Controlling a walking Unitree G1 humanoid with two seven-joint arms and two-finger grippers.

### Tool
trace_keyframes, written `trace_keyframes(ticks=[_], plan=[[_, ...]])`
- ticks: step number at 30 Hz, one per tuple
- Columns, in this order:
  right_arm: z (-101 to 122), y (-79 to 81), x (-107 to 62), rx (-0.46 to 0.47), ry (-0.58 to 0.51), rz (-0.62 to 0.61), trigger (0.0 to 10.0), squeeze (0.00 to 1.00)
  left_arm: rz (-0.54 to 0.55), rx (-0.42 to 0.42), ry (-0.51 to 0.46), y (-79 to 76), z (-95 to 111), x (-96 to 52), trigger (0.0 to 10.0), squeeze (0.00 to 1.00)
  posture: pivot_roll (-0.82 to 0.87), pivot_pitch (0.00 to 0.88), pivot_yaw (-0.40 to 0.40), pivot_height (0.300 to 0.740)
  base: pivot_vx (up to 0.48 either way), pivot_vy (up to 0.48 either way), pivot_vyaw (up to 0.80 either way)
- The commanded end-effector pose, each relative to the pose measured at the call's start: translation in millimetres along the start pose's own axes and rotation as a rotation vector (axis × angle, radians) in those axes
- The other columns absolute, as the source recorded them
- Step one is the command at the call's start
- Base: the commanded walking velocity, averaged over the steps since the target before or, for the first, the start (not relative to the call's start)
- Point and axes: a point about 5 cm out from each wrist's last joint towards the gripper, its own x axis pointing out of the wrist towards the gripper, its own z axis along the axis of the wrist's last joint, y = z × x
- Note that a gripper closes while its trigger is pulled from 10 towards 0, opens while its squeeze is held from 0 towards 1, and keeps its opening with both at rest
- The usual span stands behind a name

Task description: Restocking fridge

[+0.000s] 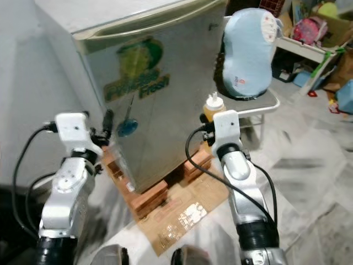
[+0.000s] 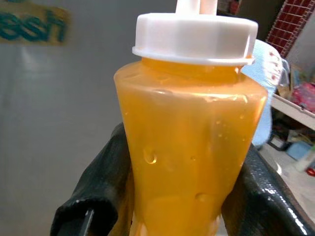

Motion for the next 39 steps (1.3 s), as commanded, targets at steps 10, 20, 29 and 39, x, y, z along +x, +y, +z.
trace_keyframes(ticks=[10, 20, 29, 39], plan=[[4.6, 7.0, 0.4, 0.017, -0.018, 0.054, 10.0, 0.00, 0.117, 0.073, 0.055, 19.8, -12.4, 1.2, 10.0, 0.00, 0.01, 0.063, -0.016, 0.740, 0.000, 0.000, 0.00], [2.7, -2.9, -13.5, -0.002, -0.009, 0.070, 10.0, 0.00, 0.208, 0.057, 0.089, 42.5, -20.5, 29.7, 10.0, 0.00, -0.03, 0.084, -0.023, 0.740, 0.000, 0.000, 0.00], [4.1, -1.9, -22.8, -0.026, -0.022, 0.113, 10.0, 0.00, 0.195, 0.027, 0.038, 37.8, -13.0, 34.2, 10.0, 0.00, -0.04, 0.093, -0.025, 0.740, 0.000, 0.000, 0.08], [3.3, 3.8, -21.1, -0.001, -0.009, 0.126, 10.0, 0.00, 0.214, 0.022, 0.041, 41.5, -23.8, 12.4, 10.0, 0.00, -0.02, 0.100, -0.032, 0.740, 0.219, 0.000, 0.54]])
